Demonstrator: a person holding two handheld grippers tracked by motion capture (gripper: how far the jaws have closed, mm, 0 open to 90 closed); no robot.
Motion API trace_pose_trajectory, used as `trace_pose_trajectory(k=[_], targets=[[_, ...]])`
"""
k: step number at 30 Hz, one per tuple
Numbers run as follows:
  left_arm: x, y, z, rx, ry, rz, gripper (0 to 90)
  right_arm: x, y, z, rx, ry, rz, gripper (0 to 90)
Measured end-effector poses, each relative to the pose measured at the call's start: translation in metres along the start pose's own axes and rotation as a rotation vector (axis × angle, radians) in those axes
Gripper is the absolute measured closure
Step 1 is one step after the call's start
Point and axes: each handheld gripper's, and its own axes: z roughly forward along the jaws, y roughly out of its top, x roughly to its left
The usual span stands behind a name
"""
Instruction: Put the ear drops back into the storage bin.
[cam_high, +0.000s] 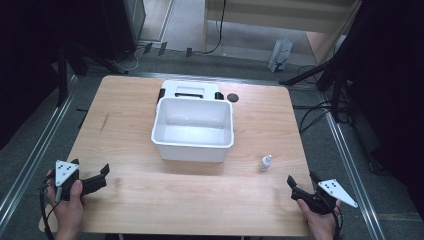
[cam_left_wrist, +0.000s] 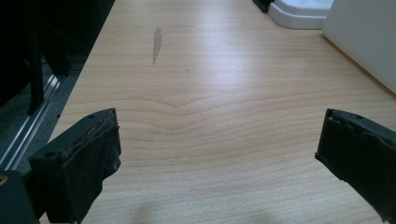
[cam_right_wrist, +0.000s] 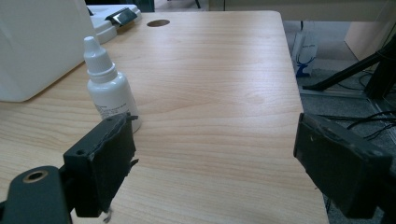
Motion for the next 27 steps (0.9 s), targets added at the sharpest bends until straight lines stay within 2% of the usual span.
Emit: trace_pose_trajectory(k=[11,17,27], targets=[[-0.002,0.001,0.002,0.017,0.006,0.018,0.3,0.003,0.001,0.002,0.028,-0.001,-0.030,13.1],[-0.002,0.001,0.003,0.026,-0.001,0.020,0.3,0.002,0.005,0.007,0.098,0.008,-0.033,14.4],[-0.003,0.001,0.003,0.031,0.003,0.028,0.3,0.008,0.018,0.012,0.198,0.084,-0.120,14.8]])
